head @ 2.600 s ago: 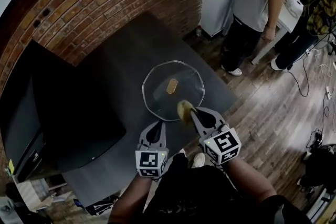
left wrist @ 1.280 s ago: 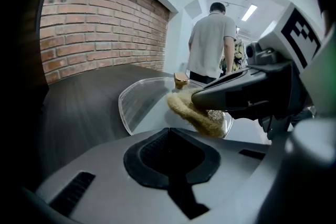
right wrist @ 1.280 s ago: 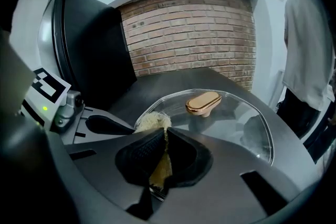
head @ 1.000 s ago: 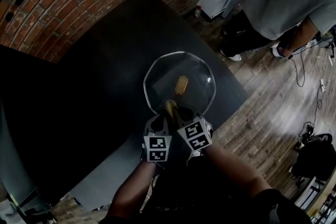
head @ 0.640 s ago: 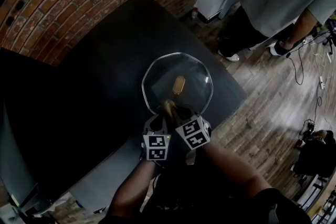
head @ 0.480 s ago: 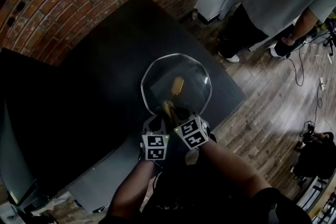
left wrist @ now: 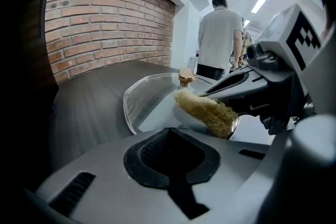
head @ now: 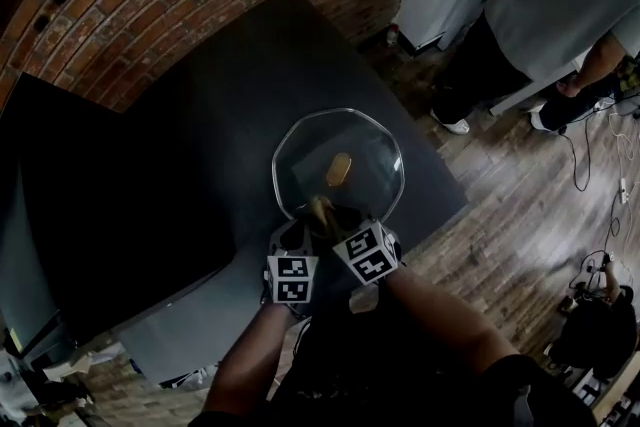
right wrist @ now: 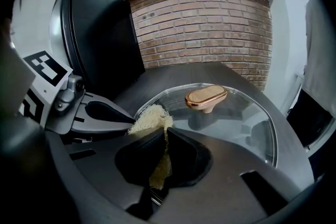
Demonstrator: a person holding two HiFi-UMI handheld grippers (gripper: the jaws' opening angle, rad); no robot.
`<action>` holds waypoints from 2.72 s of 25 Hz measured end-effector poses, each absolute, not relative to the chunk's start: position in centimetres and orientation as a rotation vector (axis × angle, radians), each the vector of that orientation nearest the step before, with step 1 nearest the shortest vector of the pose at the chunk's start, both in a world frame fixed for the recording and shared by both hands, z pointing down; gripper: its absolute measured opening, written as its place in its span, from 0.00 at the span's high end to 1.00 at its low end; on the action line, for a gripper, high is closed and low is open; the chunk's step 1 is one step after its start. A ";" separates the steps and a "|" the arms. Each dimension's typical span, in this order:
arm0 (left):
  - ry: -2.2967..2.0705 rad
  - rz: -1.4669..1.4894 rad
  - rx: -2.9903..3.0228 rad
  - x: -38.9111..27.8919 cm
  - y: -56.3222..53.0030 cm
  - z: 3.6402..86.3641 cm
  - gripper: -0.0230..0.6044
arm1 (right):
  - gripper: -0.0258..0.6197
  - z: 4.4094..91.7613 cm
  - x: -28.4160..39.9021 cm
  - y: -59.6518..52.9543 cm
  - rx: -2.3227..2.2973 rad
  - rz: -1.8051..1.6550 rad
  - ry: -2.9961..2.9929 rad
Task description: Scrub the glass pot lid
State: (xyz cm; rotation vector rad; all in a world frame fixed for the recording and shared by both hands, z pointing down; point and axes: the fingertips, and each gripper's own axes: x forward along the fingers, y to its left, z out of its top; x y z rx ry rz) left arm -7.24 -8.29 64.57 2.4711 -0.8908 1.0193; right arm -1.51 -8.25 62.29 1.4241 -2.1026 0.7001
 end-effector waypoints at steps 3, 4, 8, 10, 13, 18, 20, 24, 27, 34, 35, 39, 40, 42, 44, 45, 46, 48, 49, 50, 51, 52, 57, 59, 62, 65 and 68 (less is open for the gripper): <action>-0.908 1.029 2.454 -7.3 -8.3 64.6 0.91 | 0.92 62.2 -0.7 -8.2 1.410 0.691 -2.112; -0.913 1.028 2.450 -7.3 -8.3 64.6 0.91 | 0.92 62.2 -0.5 -8.1 1.409 0.687 -2.113; -0.930 1.022 2.443 -7.3 -8.4 64.6 0.91 | 0.92 62.1 1.0 -8.0 1.414 0.672 -2.111; -0.938 1.022 2.437 -7.3 -8.5 64.6 0.91 | 0.92 62.2 2.2 -7.8 1.429 0.674 -2.102; -0.950 1.021 2.430 -7.3 -8.4 64.5 0.91 | 0.92 62.0 4.0 -7.8 1.460 0.678 -2.093; -0.981 1.014 2.408 -7.4 -8.4 64.7 0.91 | 0.92 61.8 7.0 -7.7 1.508 0.690 -2.062; -0.992 1.016 2.399 -7.6 -8.4 64.9 0.91 | 0.92 61.8 8.1 -7.6 1.525 0.692 -2.050; -1.007 1.000 2.396 -7.5 -8.4 64.7 0.91 | 0.92 62.2 10.8 -7.3 1.578 0.714 -2.005; -1.022 0.995 2.388 -7.5 -8.5 64.7 0.91 | 0.92 62.7 12.8 -7.1 1.622 0.755 -1.970; -1.045 0.995 2.378 -7.4 -8.6 64.6 0.91 | 0.92 63.3 15.6 -7.1 1.657 0.786 -1.922; -1.048 0.996 2.375 -7.4 -8.6 64.6 0.91 | 0.92 63.3 15.9 -7.1 1.662 0.790 -1.914; -1.056 0.993 2.368 -7.3 -8.5 64.6 0.91 | 0.92 63.7 17.2 -7.0 1.684 0.806 -1.877; -1.057 0.993 2.365 -7.3 -8.4 64.6 0.91 | 0.92 63.7 17.4 -7.0 1.685 0.809 -1.875; -1.060 0.991 2.361 -7.3 -8.5 64.6 0.91 | 0.92 63.8 17.6 -7.1 1.679 0.804 -1.875; -1.063 0.987 2.357 -7.3 -8.5 64.6 0.91 | 0.92 63.7 17.6 -7.2 1.674 0.798 -1.876; -1.065 0.985 2.355 -7.3 -8.5 64.6 0.91 | 0.92 63.7 17.6 -7.2 1.674 0.801 -1.876; -1.066 0.983 2.354 -7.3 -8.5 64.6 0.91 | 0.92 63.7 17.6 -7.2 1.673 0.804 -1.877; -1.067 0.984 2.349 -7.3 -8.5 64.6 0.91 | 0.92 63.7 17.6 -7.1 1.668 0.814 -1.875; -1.066 0.984 2.344 -7.3 -8.4 64.6 0.91 | 0.92 63.8 17.5 -7.1 1.663 0.820 -1.873; -1.066 0.984 2.341 -7.3 -8.4 64.7 0.91 | 0.92 63.8 17.5 -7.1 1.657 0.827 -1.872; -1.067 0.983 2.339 -7.4 -8.4 64.7 0.91 | 0.92 63.9 17.5 -7.1 1.652 0.834 -1.871; -1.069 0.981 2.339 -7.3 -8.5 64.7 0.91 | 0.92 63.9 17.6 -7.1 1.649 0.840 -1.873; -1.060 0.978 2.328 -7.2 -8.3 64.5 0.91 | 0.92 63.0 17.5 -7.3 1.661 0.866 -1.906; -1.056 0.977 2.324 -7.3 -8.3 64.5 0.91 | 0.92 62.1 17.3 -7.5 1.673 0.853 -1.925; -1.053 0.972 2.324 -7.2 -8.3 64.5 0.91 | 0.92 60.7 17.4 -8.3 1.693 0.825 -1.946; -1.055 0.966 2.320 -7.1 -8.3 64.6 0.91 | 0.92 58.9 17.0 -9.9 1.710 0.783 -1.995; -1.055 0.962 2.321 -7.1 -8.4 64.5 0.91 | 0.92 56.2 15.5 -12.1 1.697 0.714 -2.074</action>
